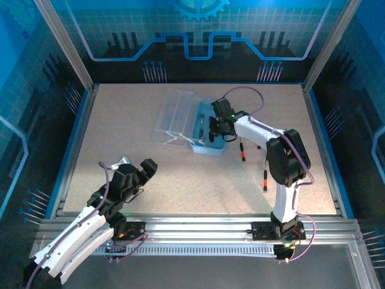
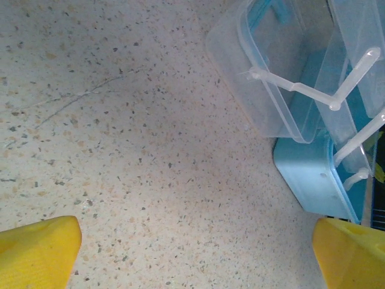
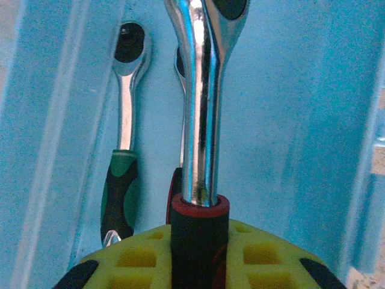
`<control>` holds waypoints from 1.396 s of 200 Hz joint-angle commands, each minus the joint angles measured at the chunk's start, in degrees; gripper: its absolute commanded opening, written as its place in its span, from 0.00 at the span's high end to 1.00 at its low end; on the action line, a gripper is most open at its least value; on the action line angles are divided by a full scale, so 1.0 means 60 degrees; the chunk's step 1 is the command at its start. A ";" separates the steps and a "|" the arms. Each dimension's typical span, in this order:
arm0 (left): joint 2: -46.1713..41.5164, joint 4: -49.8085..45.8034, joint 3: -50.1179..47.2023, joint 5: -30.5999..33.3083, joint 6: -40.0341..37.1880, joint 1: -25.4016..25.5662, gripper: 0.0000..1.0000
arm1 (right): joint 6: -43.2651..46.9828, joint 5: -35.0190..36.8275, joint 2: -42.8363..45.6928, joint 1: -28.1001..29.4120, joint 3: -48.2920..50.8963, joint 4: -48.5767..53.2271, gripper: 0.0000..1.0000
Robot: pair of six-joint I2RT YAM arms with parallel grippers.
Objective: Pack the tool kit
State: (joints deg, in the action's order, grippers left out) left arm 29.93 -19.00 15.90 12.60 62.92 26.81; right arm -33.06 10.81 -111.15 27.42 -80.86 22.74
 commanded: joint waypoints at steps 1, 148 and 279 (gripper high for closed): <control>-0.0111 -0.0245 -0.0177 0.0213 0.0002 0.0063 0.01 | -0.0257 0.0312 -0.0426 0.0048 -0.0660 0.0174 0.88; -0.0162 -0.0494 -0.0114 0.0569 -0.0019 0.0045 0.01 | -0.0657 -0.0383 -0.1290 -0.0262 -0.1147 0.0481 0.74; -0.0184 -0.0685 0.0163 0.0467 -0.0210 0.0051 0.04 | -0.0073 0.0177 0.2282 -0.0406 0.0586 0.0148 0.79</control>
State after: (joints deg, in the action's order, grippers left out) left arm 29.43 -22.48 15.81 14.76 62.89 26.81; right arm -35.73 9.06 -104.60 26.13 -81.80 23.92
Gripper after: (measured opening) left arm 0.975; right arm 0.236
